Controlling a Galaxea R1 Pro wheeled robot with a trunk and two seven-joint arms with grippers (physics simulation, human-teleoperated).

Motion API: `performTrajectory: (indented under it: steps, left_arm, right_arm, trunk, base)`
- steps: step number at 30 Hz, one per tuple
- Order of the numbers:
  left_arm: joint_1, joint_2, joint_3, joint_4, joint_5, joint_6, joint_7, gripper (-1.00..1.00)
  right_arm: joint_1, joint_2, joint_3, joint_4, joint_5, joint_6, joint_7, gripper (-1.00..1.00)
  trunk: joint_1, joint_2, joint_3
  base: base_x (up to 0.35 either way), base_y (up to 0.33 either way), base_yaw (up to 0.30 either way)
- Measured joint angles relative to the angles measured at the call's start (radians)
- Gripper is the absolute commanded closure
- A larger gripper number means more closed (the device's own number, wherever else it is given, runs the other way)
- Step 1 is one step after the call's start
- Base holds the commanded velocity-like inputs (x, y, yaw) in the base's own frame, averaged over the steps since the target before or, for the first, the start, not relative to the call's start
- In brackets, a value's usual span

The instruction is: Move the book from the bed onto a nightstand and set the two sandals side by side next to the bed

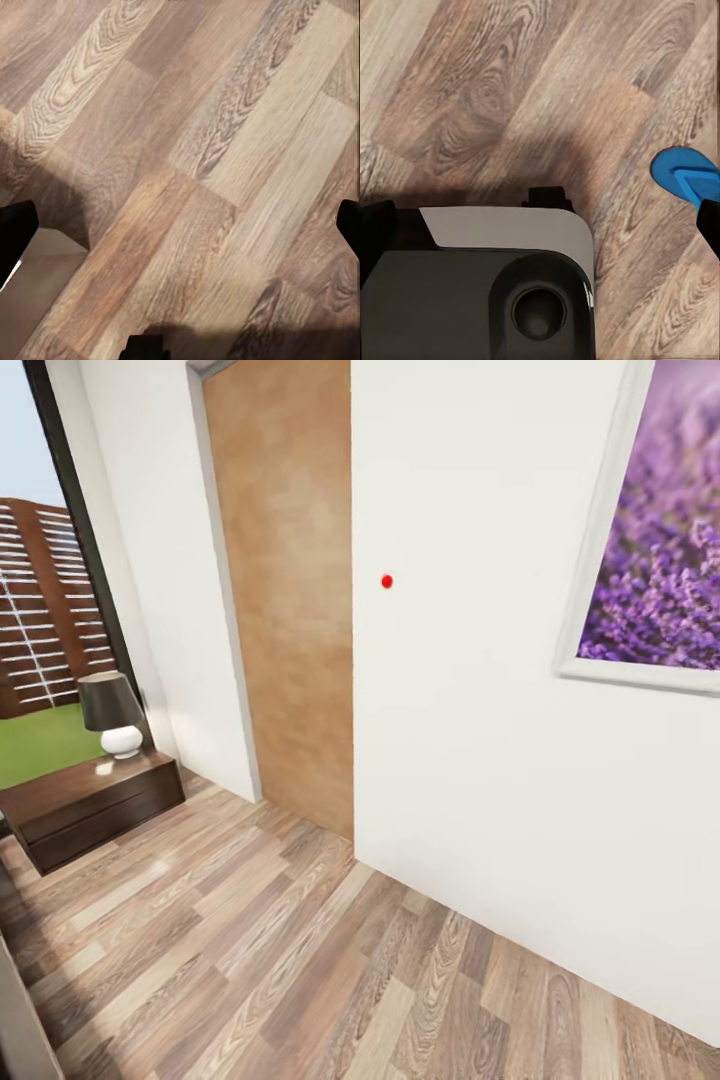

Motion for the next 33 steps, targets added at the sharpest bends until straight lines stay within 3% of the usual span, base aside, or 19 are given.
performTrajectory:
  steps: [33]
  left_arm:
    - [0.000, 0.000, 0.000, 0.000, 0.000, 0.000, 0.000, -1.00]
  right_arm:
    - [0.000, 0.000, 0.000, 0.000, 0.000, 0.000, 0.000, -1.00]
  trunk:
    - [0.000, 0.000, 0.000]
  base:
    - [0.000, 0.000, -0.239]
